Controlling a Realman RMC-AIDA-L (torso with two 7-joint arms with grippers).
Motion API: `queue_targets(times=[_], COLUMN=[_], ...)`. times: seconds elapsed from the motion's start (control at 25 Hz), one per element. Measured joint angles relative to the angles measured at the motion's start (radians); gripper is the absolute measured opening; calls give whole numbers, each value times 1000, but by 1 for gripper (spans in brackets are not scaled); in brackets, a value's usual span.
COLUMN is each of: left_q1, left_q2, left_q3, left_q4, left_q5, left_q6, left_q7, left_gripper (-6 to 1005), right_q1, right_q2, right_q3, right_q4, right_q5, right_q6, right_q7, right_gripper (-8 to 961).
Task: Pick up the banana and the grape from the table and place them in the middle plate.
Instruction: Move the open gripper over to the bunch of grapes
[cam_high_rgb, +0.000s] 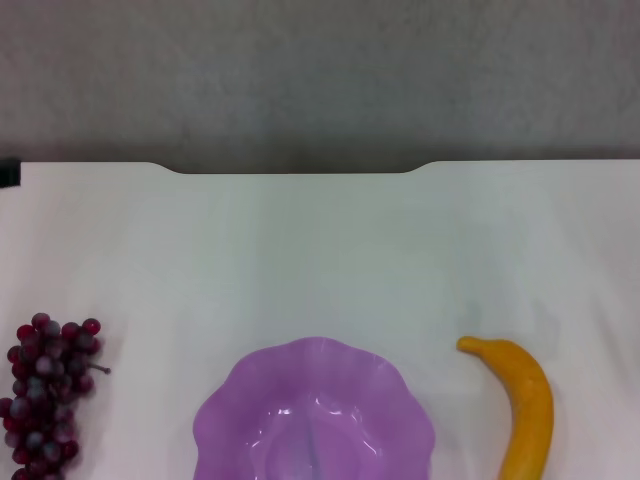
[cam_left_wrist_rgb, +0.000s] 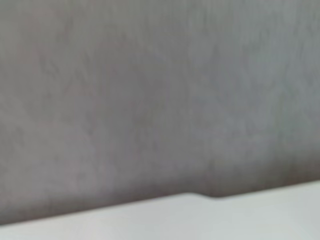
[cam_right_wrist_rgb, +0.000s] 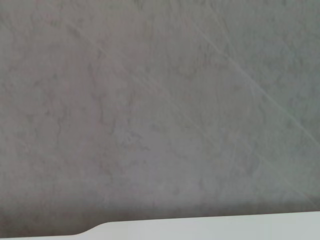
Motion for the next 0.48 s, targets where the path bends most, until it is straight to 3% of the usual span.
queue_targets(times=[0.24, 0.48], left_q1=[-75, -127], left_q2=[2, 2], left_q3=[25, 58], left_q4=[-7, 23], left_q5=[89, 189], left_q6=[-215, -325], left_q7=[-78, -132], left_gripper=[854, 848], right_q1=[2, 6], right_q2=[0, -1], right_q3=[0, -6], right_q4=[0, 0], right_q5=[0, 0], right_q6=[0, 0], right_q7=[-3, -4], right_gripper=[867, 866])
